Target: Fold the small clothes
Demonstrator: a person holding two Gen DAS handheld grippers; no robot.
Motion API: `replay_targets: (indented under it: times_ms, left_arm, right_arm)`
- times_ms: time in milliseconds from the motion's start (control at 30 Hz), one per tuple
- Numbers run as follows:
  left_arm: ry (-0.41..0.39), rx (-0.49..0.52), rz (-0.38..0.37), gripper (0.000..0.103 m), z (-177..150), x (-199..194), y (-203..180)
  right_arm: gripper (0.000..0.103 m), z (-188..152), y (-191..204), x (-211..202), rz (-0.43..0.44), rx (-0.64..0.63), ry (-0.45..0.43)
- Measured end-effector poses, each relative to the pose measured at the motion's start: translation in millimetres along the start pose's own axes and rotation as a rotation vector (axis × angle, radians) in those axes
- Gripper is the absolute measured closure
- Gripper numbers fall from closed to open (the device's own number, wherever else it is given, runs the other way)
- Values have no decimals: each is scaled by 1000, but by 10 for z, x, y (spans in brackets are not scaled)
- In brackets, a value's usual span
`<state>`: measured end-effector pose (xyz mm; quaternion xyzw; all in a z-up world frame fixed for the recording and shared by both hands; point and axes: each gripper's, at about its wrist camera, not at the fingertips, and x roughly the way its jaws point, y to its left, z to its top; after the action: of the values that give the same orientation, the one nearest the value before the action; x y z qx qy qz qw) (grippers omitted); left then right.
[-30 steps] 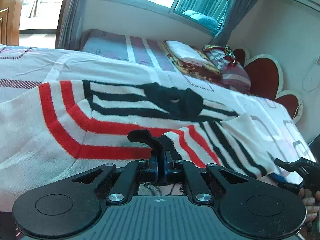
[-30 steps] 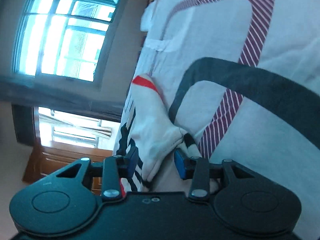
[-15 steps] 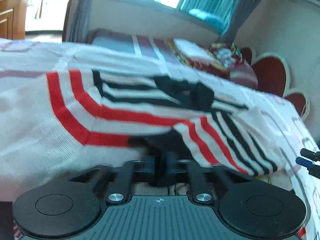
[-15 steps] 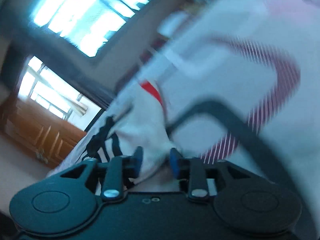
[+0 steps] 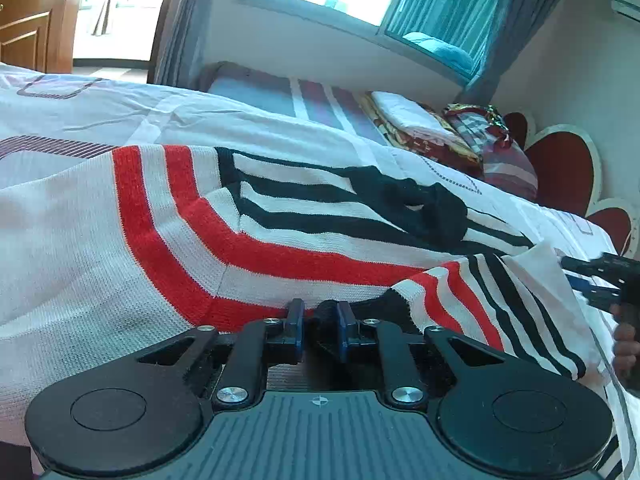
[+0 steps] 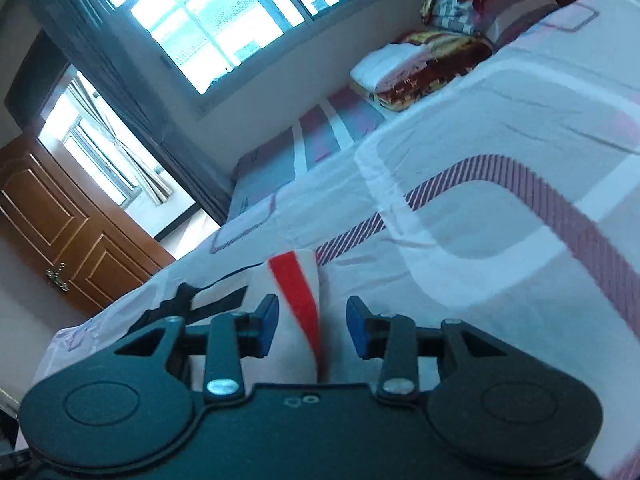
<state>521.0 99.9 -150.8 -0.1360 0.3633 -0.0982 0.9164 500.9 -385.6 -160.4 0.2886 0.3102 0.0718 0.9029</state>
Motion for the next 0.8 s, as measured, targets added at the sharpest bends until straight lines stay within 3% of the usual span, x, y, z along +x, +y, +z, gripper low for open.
replay_targets:
  times_ms: [133,200,233,267,367,433,500,533,567,600,667,767,800]
  left_arm:
    - [-2,5,-12,90,-8,4,-3]
    - [-11,13,-13,94,-16,1,-8]
    - [-24,13,-12,94,-15,-16,-14]
    - [-48,21,-3,94,-23,-51,-38]
    - [-46,74,50,94,-72,-40,-93]
    - [-53,92,64,94,-97,-16,-119]
    - [-39,97,63,93,-43,-48,-128]
    - [-53,72,63,88,-17,-113,-105]
    - [-85,63,79,86,-2,-221,-98]
    - [-128,69,95,84,14,-335,-105]
    - [-173,54,61,84,76,-464,-147]
    - [-127,130,-1,83,102,-306,-410]
    - [-101,145,-9,71,80,-213,-481]
  right_arm:
    - [66,-20,-2,130,19,11,39]
    - [80,-24,12,157,44,12,68]
    - [91,-22,49,168,18,-20,68]
    - [93,-23,90,165,-2,-58,61]
    - [95,-21,162,90,-53,-101,12]
    - [96,-104,132,184,-108,-134,25]
    - [96,-88,112,174,-109,-88,21]
    - [92,-70,115,158,-113,-74,23]
    - [79,-60,166,97,-142,-97,-7]
    - [77,-58,259,9,-178,-153,-56]
    - [87,-5,407,-50,-161,-250,-91]
    - [95,49,520,65,-166,-320,-59]
    - [96,57,524,159,-175,-331,-33]
